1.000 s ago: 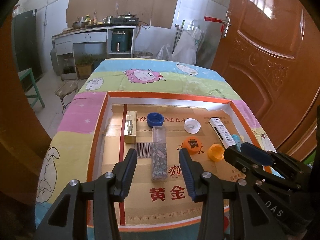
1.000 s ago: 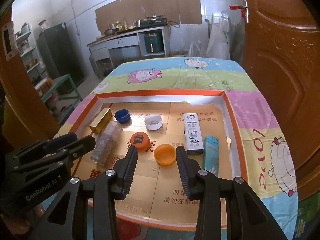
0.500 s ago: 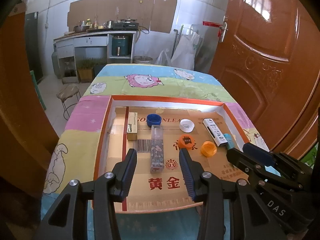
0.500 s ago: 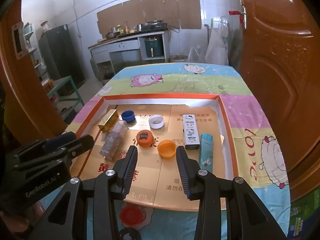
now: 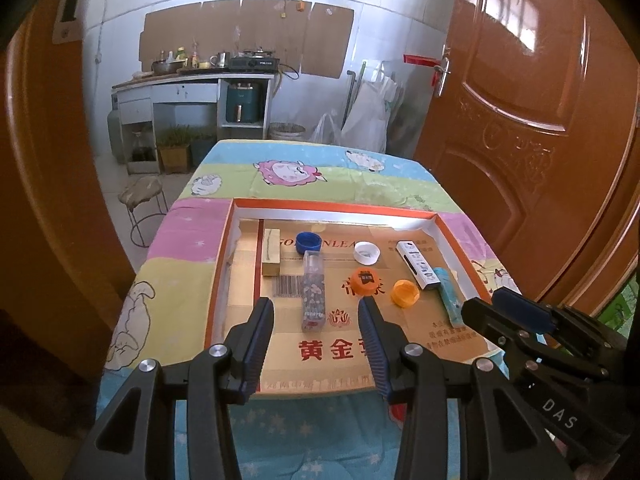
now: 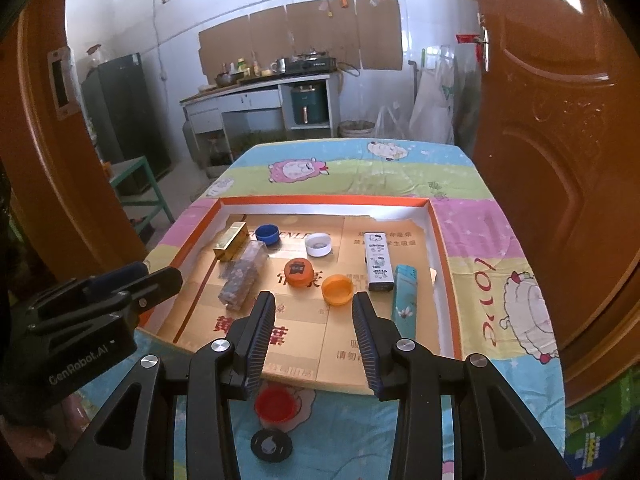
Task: Organize rigid objects
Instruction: 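Withdraw both tools from the tray toward the red and black caps, then close the right gripper on the black logo cap while the left grasps the red cap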
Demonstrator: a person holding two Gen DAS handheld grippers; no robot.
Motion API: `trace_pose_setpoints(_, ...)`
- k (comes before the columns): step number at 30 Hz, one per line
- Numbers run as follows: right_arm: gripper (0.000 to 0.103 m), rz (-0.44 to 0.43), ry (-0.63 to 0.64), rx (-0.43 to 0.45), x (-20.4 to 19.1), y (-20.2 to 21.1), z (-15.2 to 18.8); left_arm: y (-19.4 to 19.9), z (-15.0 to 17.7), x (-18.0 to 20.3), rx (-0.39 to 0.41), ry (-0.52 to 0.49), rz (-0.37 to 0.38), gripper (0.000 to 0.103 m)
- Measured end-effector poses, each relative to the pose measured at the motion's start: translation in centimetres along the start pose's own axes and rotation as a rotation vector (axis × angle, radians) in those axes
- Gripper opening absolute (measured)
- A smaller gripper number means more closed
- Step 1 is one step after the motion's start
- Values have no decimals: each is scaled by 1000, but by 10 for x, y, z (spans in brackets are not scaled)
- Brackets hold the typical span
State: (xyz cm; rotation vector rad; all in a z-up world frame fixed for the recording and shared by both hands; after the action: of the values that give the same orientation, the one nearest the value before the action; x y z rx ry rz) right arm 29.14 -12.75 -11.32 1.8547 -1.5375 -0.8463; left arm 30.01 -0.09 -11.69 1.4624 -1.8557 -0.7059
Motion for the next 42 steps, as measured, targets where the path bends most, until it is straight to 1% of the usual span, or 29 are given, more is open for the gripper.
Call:
trace_pose_setpoints(8, 41, 10, 7, 15, -4, 19, 9, 22, 10, -6, 26, 11, -3, 44)
trace_pose_setpoints(18, 41, 20, 16, 20, -13, 41, 30, 46, 28, -13, 49, 20, -2, 44)
trace_pose_setpoints(22, 48, 14, 19, 3, -17, 42, 45, 53, 37, -14, 51, 21, 0, 44)
trace_pose_setpoints(26, 50, -6, 21, -35, -23, 37, 64, 58, 50, -16, 47, 22, 5, 44)
trace_pose_setpoints(30, 52, -26, 30, -104, -29, 18, 90, 62, 59, -21, 42, 28, 5, 44)
trace_pose_setpoints(33, 52, -18, 48, -124, -34, 3, 101, 64, 65, -24, 38, 39, 9, 44)
trace_pose_setpoints(37, 52, -4, 62, -130, -34, -11, 104, 67, 69, -26, 42, 46, 12, 44)
trace_pose_setpoints(42, 51, 4, 81, -161, -37, -26, 107, 65, 70, -29, 37, 56, 13, 44)
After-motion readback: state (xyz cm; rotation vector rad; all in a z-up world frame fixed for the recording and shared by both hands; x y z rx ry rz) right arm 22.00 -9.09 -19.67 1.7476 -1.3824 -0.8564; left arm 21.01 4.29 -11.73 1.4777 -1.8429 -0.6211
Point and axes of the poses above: each gripper's, at about its wrist camera, not at the fingertips, and y roughly against the way its jaws point, x to its right, z to its underside, the point moved 7 cm from there along -y, roughly the way its jaws point, and after that the axes turned 8 degrees about -x, right-handed, at the moved point
